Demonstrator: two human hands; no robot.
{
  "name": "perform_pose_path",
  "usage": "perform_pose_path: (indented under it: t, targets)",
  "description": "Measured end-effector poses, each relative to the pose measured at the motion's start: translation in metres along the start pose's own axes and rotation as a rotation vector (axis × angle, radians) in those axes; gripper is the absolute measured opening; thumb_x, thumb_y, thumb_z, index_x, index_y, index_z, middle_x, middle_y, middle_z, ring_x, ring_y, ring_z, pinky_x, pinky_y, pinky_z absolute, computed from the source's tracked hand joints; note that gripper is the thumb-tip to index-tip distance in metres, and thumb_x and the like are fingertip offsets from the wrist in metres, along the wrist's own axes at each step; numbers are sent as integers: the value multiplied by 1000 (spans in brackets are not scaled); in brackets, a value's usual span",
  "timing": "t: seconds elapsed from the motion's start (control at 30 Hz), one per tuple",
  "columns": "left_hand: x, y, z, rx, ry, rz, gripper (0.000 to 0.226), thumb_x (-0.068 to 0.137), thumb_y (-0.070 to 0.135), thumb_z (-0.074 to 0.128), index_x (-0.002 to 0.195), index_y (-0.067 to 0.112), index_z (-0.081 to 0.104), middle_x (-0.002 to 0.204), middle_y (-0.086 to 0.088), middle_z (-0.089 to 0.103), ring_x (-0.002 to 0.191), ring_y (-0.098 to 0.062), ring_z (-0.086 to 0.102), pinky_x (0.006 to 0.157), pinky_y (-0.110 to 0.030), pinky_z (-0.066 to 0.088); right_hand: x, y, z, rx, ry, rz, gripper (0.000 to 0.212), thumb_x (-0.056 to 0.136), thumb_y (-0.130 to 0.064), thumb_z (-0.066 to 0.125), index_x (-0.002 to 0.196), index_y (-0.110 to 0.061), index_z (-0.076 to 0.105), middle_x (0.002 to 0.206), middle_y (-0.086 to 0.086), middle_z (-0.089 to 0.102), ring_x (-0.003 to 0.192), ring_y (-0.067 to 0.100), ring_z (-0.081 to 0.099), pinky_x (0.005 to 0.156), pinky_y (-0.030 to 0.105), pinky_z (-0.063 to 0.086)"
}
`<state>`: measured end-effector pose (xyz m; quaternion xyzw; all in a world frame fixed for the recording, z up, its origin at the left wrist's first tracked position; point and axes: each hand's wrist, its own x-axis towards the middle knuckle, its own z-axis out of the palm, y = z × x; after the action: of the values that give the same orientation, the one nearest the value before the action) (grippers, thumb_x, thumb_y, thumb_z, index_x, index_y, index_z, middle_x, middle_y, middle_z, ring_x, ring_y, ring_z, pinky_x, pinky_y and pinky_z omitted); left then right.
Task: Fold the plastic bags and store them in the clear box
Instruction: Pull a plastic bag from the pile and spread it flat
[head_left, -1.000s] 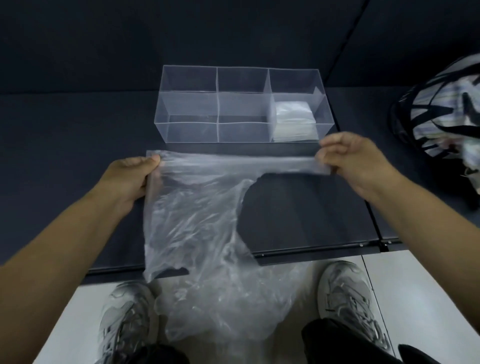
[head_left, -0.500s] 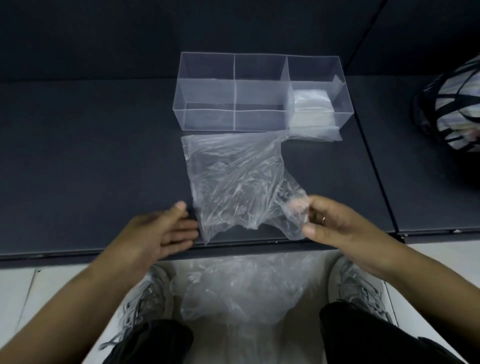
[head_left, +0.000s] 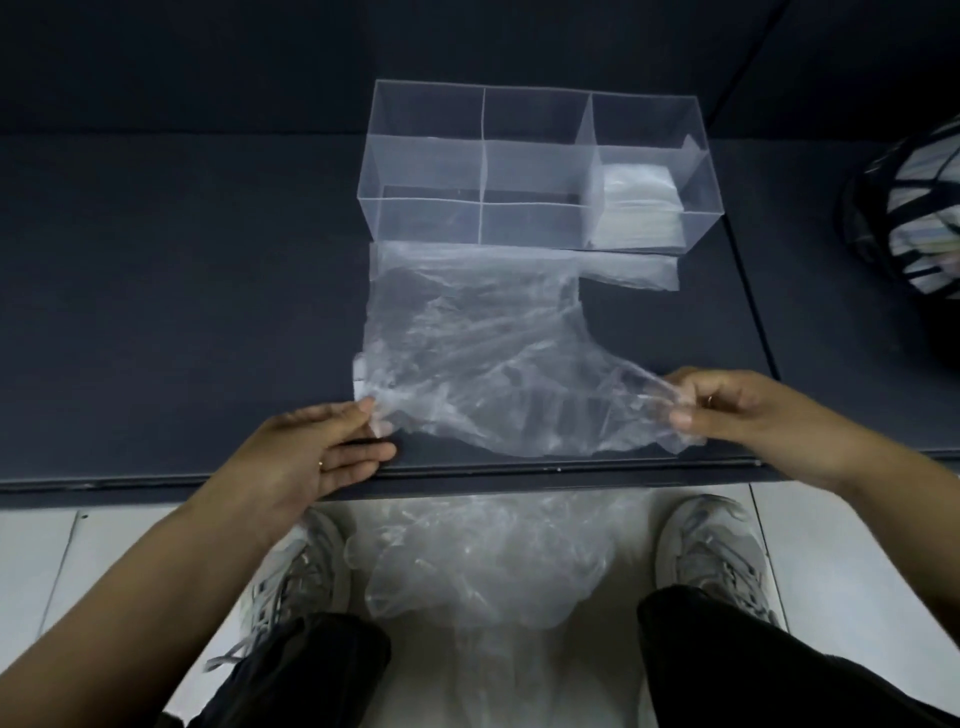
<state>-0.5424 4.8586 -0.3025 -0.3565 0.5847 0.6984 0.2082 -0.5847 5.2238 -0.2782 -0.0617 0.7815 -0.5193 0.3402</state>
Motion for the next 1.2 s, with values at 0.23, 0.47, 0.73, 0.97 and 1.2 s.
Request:
perform_pose_path:
  t: [0.23, 0.47, 0.73, 0.97, 1.2]
  targets:
    - [6, 1, -9, 220, -9, 36, 19, 79, 22, 70, 92, 8, 67, 81, -10, 75, 75, -24, 74, 50, -19, 54, -2, 30, -36, 7, 236, 63, 14, 78, -2, 71, 81, -9, 59, 68, 6, 66, 63, 12, 61, 58, 15, 46]
    - [14, -5, -8, 324, 39, 102, 19, 74, 12, 75, 88, 7, 62, 74, -13, 73, 59, -24, 71, 44, -19, 51, -9, 47, -41, 219, 511, 171, 19, 87, 5, 60, 95, -11, 63, 68, 2, 70, 58, 6, 63, 51, 15, 49]
    - [9, 0, -3, 964, 327, 518, 34, 77, 44, 71, 85, 14, 57, 66, 1, 63, 52, -16, 59, 47, -24, 42, -4, 25, -14, -463, 829, 228, 16, 90, -21, 63, 101, -11, 63, 92, 5, 61, 77, 21, 59, 70, 26, 44]
    - [53, 20, 42, 1274, 218, 1065, 42, 100, 9, 43, 139, -5, 42, 144, -23, 42, 135, -37, 37, 116, -43, 22, 77, -43, 82, -761, 446, -301, 50, 100, -25, 45, 145, -6, 36, 155, 11, 26, 144, 24, 21, 118, 27, 8]
    - [84, 13, 40, 1651, 173, 883, 91, 84, 77, 1, 152, 16, -7, 159, 0, -14, 144, -10, -17, 118, -36, -11, 144, -27, 88, -1025, 328, -182, 70, 96, -60, 28, 153, -25, 7, 162, 1, 1, 148, 19, -7, 118, 40, -10]
